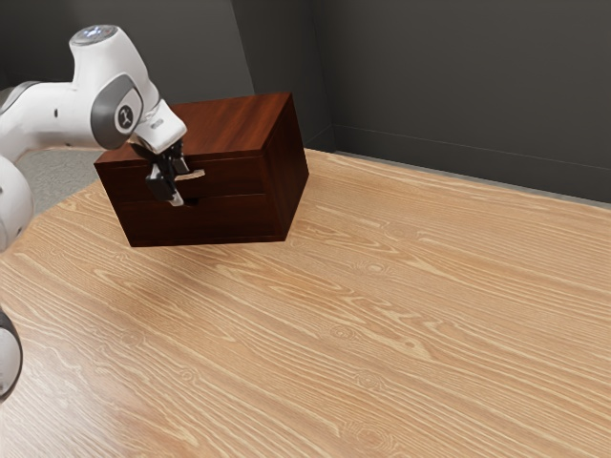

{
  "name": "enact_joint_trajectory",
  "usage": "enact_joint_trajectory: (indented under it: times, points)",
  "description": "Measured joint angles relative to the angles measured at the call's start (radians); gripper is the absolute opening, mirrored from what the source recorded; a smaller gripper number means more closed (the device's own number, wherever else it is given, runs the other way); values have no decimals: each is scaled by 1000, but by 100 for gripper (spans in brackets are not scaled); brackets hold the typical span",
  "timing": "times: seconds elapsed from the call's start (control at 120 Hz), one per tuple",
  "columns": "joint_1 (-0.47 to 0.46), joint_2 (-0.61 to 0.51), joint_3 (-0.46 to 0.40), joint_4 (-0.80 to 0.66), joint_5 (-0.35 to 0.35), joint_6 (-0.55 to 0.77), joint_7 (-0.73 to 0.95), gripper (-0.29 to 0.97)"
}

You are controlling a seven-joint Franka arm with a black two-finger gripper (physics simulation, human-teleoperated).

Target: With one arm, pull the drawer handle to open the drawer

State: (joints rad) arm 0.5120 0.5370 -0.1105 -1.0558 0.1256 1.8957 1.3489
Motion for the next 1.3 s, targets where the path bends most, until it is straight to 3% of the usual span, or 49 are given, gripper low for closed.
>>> enact_joint_trajectory:
  times: [0.458,0.667,1.125,1.3]
  points:
    - [1,9,16,1,1,2,-2,54]
    - [0,13,17,-4,1,-4,-6,63]
    - [-5,-7,17,-18,-2,-32,-7,52]
    - [-3,-64,18,-85,-2,-34,-8,48]
